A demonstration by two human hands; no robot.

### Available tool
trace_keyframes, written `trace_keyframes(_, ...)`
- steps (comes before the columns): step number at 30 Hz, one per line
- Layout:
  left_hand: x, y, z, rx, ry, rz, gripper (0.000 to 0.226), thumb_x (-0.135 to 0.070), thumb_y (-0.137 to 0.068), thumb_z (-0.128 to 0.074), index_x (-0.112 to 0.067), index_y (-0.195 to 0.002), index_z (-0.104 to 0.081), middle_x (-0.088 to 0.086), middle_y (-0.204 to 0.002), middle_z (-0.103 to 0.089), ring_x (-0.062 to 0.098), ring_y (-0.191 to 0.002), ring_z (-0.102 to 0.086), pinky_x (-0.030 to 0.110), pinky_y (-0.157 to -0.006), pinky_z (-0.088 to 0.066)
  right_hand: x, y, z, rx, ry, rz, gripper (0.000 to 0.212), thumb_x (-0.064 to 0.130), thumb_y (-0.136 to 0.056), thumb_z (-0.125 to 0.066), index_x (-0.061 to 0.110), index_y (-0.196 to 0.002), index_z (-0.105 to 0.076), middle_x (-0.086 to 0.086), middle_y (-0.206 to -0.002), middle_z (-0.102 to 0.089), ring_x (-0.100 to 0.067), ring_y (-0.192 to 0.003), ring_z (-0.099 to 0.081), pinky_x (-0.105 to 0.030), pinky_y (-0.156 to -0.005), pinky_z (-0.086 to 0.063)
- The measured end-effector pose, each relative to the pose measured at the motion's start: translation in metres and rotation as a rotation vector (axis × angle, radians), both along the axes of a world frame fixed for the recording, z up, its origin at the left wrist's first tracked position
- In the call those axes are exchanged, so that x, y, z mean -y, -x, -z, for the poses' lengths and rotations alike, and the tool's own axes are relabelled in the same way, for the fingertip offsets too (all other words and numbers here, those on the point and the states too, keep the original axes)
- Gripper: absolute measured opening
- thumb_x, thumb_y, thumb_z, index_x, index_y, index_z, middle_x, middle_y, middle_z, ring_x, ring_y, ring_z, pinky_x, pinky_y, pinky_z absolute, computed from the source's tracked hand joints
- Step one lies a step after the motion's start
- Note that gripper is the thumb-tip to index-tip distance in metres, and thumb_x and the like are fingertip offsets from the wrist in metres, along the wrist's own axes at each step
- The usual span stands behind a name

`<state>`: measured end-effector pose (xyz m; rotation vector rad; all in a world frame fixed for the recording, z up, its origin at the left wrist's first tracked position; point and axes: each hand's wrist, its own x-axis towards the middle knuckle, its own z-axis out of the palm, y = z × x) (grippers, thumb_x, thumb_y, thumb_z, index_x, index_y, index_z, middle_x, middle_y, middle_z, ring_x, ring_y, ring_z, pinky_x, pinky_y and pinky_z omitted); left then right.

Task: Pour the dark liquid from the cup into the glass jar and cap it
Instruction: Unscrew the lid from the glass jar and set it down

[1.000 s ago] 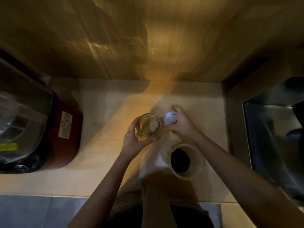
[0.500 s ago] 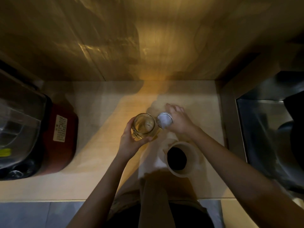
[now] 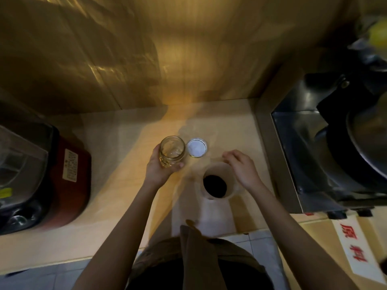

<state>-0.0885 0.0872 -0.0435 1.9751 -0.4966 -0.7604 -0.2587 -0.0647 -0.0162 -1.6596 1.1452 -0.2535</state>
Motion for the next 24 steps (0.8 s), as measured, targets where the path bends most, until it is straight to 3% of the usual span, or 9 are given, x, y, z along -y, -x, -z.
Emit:
trace_keyframes(4,0.000,-0.001,0.001,0.007,-0.021,-0.007,0.088,-0.021,-0.061,-0.082,-0.018,-0.135,-0.035,0.004,-0.131,-0.052,0.021,-0.118,-0.048,0.026,-0.092,-0.036,-0.027,0.030,0.007,0.109,0.019,0.114,0.017,0.019,-0.094,-0.054,0.007,-0.086,-0.064,-0.005,-0.082,-0.062,-0.014,-0.079,-0.053,-0.012,-0.065,-0.039)
trace_keyframes(10,0.001,0.000,0.003,-0.004,-0.022,-0.011,0.088,-0.021,-0.062,-0.082,-0.015,-0.136,-0.033,0.009,-0.134,-0.050,0.026,-0.124,-0.046,0.030,-0.098,-0.037,-0.060,0.052,0.019,0.194,-0.055,0.236,0.022,0.028,-0.094,-0.054,0.008,-0.096,-0.062,0.003,-0.084,-0.061,-0.004,-0.079,-0.055,-0.014,-0.070,-0.043)
trace_keyframes(14,0.000,0.001,0.001,0.012,-0.024,-0.001,0.087,-0.021,-0.064,-0.080,-0.014,-0.137,-0.032,0.009,-0.135,-0.050,0.027,-0.124,-0.046,0.028,-0.094,-0.035,-0.068,0.051,0.020,0.175,-0.030,0.336,0.032,0.030,-0.094,-0.053,0.011,-0.069,-0.054,0.002,-0.063,-0.050,-0.007,-0.062,-0.047,-0.023,-0.061,-0.038)
trace_keyframes(18,-0.002,0.003,-0.002,0.022,-0.038,0.010,0.092,-0.030,-0.060,-0.082,-0.018,-0.137,-0.033,0.007,-0.133,-0.053,0.026,-0.122,-0.048,0.026,-0.090,-0.036,-0.072,0.047,0.020,0.211,-0.057,0.345,0.051,0.030,-0.092,-0.057,0.019,-0.047,-0.035,0.007,-0.047,-0.033,-0.003,-0.046,-0.034,-0.022,-0.052,-0.031)
trace_keyframes(24,-0.008,0.002,-0.001,-0.004,-0.080,0.021,0.110,-0.055,-0.048,-0.075,-0.026,-0.141,-0.026,0.004,-0.142,-0.047,0.024,-0.130,-0.044,0.041,-0.108,-0.037,-0.066,0.031,0.011,0.272,-0.128,0.339,0.064,0.016,-0.091,-0.058,0.026,-0.031,-0.038,0.013,-0.031,-0.037,0.004,-0.035,-0.039,-0.009,-0.042,-0.034)
